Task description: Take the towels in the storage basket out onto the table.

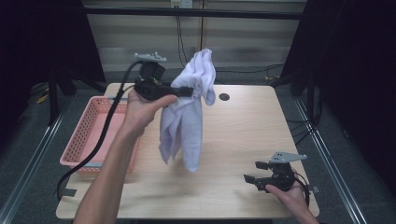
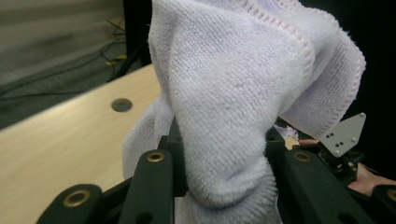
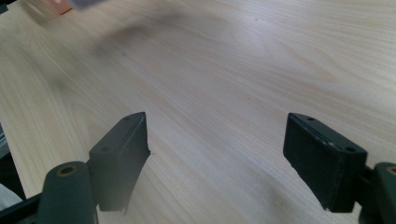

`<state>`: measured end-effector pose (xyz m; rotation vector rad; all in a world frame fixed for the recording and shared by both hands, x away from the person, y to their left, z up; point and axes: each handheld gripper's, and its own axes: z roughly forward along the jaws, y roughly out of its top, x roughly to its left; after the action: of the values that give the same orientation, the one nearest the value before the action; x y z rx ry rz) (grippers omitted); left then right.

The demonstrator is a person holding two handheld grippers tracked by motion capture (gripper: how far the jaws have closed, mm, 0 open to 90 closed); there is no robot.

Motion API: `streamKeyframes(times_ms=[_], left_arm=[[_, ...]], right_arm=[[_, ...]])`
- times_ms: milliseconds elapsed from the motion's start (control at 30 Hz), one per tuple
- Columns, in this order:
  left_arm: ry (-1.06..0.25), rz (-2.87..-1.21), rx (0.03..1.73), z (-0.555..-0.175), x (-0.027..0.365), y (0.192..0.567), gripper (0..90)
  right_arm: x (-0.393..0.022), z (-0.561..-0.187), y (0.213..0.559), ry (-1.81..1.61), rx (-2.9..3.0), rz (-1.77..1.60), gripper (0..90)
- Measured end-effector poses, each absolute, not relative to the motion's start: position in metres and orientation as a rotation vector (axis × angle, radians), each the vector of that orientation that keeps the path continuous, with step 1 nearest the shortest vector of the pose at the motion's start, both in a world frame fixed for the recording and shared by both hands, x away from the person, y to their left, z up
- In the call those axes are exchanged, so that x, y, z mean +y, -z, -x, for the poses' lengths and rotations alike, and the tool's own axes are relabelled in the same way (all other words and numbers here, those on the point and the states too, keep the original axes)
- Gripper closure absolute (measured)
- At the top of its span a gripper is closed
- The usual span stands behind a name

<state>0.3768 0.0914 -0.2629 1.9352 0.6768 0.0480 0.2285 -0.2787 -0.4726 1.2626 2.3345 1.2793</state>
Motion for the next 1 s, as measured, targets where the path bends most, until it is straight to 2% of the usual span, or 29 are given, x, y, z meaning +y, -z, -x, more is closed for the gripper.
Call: streamKeyframes(times_ms=[433,633,767,867,933,1000], left_arm=[[0.079,-2.024,0.685,-0.364,0.045,0.357,63.9],[0.158,-2.067,0.681,-0.361,0.029,0.399,58.1],[0.138,-2.121,0.701,-0.360,0.024,0.423,46.3],[0.121,-2.133,0.698,-0.360,0.021,0.430,27.9],[0.104,-2.131,0.698,-0.360,0.021,0.432,20.0],[0.121,-2.117,0.665,-0.359,0.024,0.433,16.3]], right_arm=[[-0.277,-0.228,0.472,-1.285,2.338,-1.240,22.1],[-0.276,-0.228,0.472,-1.283,2.342,-1.234,22.1],[-0.275,-0.228,0.472,-1.285,2.344,-1.231,22.1],[-0.273,-0.228,0.472,-1.284,2.348,-1.227,22.1],[-0.273,-0.228,0.472,-1.285,2.350,-1.223,22.1],[-0.271,-0.228,0.471,-1.286,2.348,-1.217,22.0]])
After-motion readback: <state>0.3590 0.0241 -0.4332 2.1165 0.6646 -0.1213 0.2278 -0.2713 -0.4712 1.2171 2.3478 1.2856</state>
